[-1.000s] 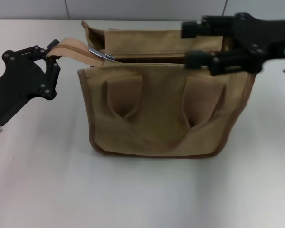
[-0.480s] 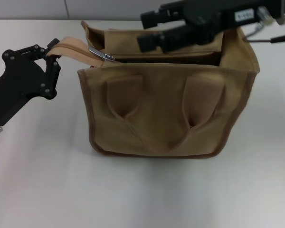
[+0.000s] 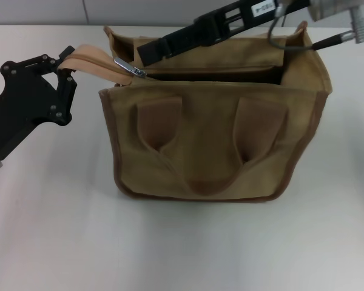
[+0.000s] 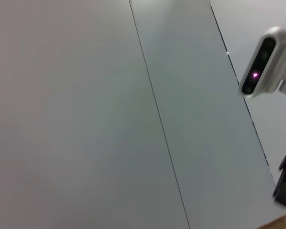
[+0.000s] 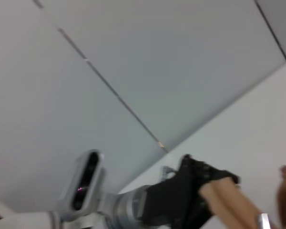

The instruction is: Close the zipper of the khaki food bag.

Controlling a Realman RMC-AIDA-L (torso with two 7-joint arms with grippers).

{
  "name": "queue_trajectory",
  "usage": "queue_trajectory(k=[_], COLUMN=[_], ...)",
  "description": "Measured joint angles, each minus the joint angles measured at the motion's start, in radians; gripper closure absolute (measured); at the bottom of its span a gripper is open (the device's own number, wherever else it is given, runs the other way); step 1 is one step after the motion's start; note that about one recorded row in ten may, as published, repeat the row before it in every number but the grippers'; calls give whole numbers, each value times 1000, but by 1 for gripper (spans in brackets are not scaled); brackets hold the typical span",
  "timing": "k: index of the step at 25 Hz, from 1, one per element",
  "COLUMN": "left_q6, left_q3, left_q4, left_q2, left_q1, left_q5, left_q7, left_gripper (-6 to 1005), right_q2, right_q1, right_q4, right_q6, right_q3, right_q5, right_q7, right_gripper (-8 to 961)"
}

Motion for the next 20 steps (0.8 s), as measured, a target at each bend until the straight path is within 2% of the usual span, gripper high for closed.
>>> queue_trajectory(k=[11, 20], left_q6=[12, 18], left_q3=[0, 0], left_q4=[0, 2], left_q2=[0, 1], left_q1=[-1, -1], left_q5=[0, 0], left_q7=[0, 1], left_gripper=[971, 971], right_q2=[21, 18], right_q1=[45, 40], right_q4=[114, 108], right_q6=[128, 135], right_q3=[-78, -68], right_q5=[-11, -7], right_q7=[30, 45], right_gripper=[163, 163])
